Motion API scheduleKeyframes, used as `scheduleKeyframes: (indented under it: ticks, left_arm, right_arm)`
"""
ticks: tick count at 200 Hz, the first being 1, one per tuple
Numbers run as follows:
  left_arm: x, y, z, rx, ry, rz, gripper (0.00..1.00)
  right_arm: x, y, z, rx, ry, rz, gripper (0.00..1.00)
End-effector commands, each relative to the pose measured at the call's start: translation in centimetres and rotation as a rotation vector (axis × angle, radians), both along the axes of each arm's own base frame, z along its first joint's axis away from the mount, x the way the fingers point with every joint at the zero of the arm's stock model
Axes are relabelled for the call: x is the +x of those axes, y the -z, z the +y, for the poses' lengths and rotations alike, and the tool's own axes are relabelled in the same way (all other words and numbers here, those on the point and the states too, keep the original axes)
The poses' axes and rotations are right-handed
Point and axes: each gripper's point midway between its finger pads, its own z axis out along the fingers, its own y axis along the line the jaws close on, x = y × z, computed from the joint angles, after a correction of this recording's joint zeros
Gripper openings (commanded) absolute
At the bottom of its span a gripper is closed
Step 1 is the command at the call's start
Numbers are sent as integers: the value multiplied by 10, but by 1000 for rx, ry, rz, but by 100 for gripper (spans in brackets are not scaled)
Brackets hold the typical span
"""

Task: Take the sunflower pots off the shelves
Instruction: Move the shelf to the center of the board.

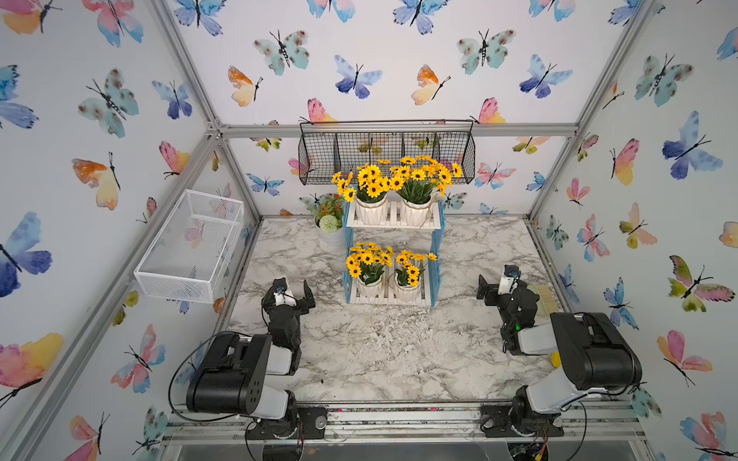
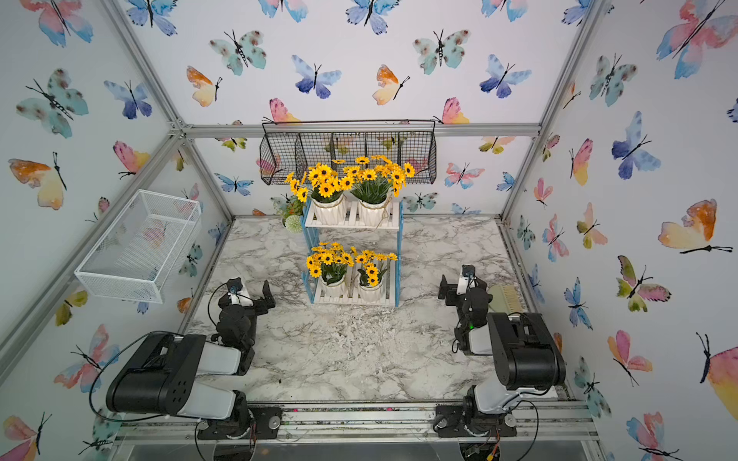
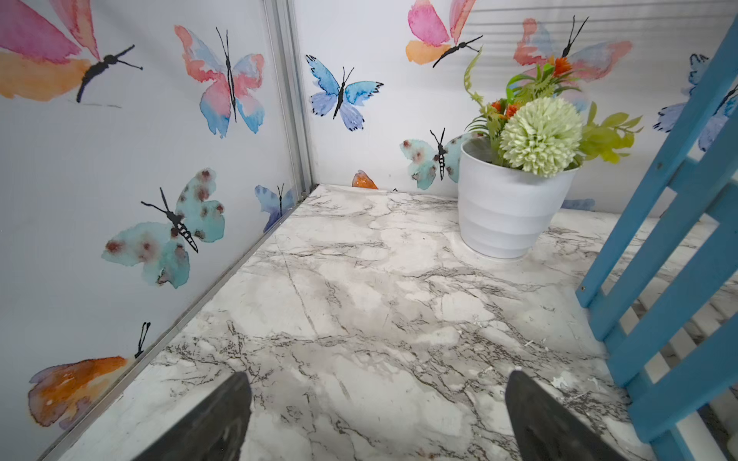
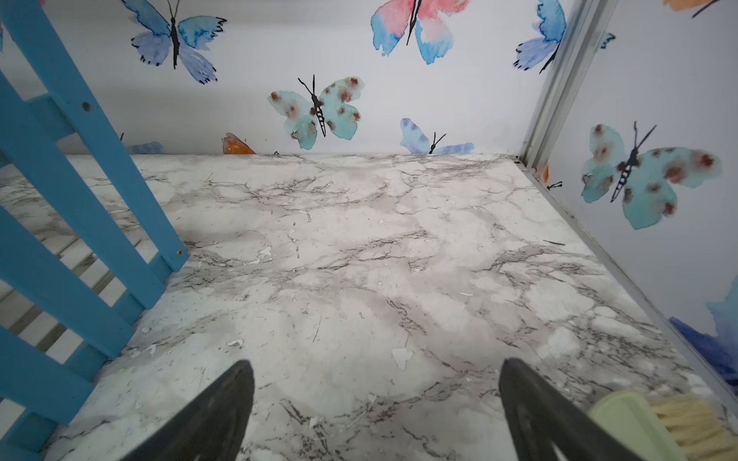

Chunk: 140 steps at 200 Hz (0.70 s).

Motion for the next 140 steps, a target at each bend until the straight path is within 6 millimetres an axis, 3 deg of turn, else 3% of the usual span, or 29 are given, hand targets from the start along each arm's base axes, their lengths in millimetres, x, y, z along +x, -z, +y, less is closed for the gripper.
scheduleKeyframes:
  ticks: [1, 140]
  left_arm:
    - [2, -3, 0, -3, 2, -12, 98]
    - [2, -3, 1, -5, 1, -12, 98]
  right_arm:
    - [-3, 0, 4, -5, -27, -4, 98]
    - [-2, -1, 3, -6, -21, -3, 98]
